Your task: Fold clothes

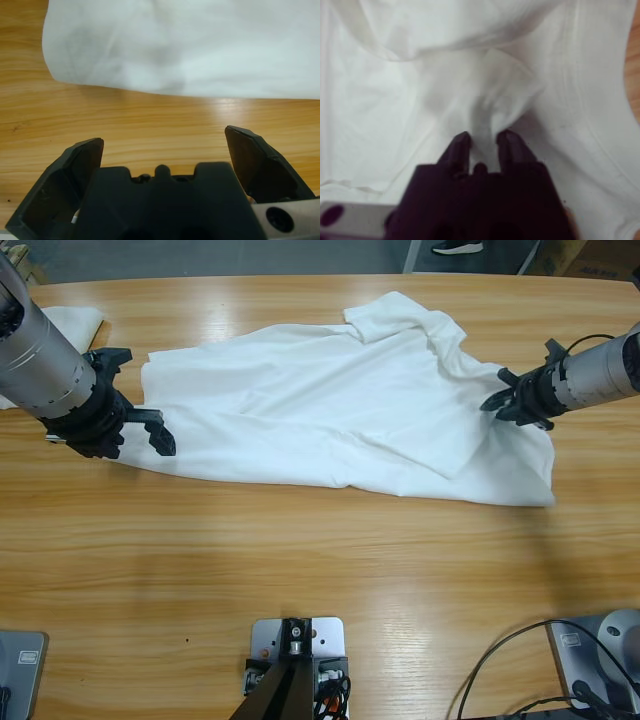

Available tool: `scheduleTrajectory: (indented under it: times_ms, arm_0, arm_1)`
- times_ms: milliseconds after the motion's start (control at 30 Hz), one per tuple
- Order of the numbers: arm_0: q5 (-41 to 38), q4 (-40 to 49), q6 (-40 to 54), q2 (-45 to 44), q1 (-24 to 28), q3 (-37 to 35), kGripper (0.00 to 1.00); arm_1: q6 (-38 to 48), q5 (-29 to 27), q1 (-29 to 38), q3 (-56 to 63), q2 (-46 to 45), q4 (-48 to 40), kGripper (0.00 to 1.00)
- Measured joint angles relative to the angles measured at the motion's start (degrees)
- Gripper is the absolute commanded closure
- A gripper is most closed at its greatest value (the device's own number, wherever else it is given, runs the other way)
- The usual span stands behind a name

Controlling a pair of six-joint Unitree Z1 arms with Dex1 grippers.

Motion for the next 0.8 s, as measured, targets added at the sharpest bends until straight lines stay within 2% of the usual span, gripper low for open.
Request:
scheduleTrajectory:
  times_ms: [233,333,633,800]
  arm_0:
    - [0.0,0.1,0.0,0.2,0.0,0.0,0.041]
    - [0.0,0.1,0.0,0.6,0.0,0.0,0.041]
    - [0.0,0.2,0.0,1.3,-0.4,0.0,0.041]
    - [0.0,0.2,-0.2,2.6,-1.7,0.2,0.041]
  arm_1:
    - [-3.7,-0.1,0.0,-0.2,0.1,0.3,1.000]
    - [-5.0,-0.5,0.0,-1.6,-0.1,3.5,1.000]
    - [-2.1,-4.6,1.1,-11.7,-10.5,26.3,1.000]
    - [3.7,-5.0,7.6,-13.3,-11.8,34.1,1.000]
